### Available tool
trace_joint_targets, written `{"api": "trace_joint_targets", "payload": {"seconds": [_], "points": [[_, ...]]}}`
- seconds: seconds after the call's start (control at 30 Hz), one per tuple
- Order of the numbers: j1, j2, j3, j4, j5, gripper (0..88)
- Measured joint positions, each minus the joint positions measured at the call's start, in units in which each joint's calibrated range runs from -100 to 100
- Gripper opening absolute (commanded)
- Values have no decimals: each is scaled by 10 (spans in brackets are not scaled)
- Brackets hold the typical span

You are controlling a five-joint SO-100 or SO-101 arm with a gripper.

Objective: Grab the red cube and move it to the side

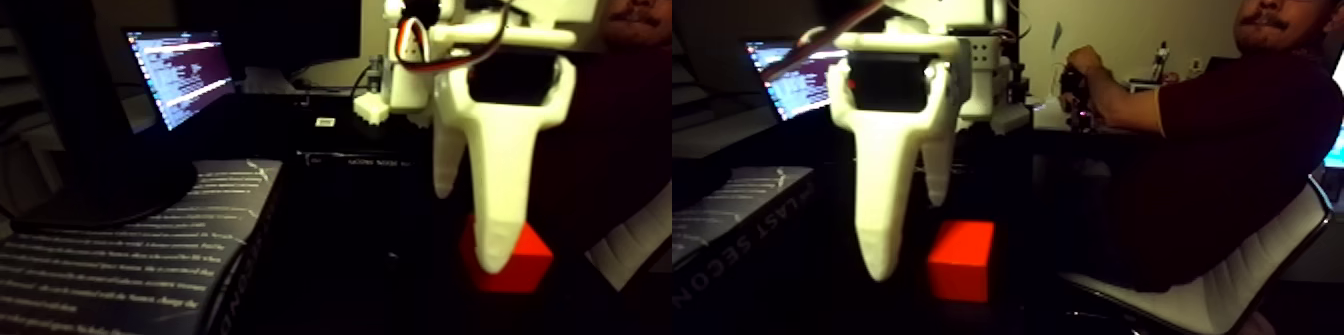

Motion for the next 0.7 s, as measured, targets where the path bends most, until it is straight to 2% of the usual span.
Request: {"api": "trace_joint_targets", "payload": {"seconds": [0.7], "points": [[-43,50,-31,-1,4,354]]}}
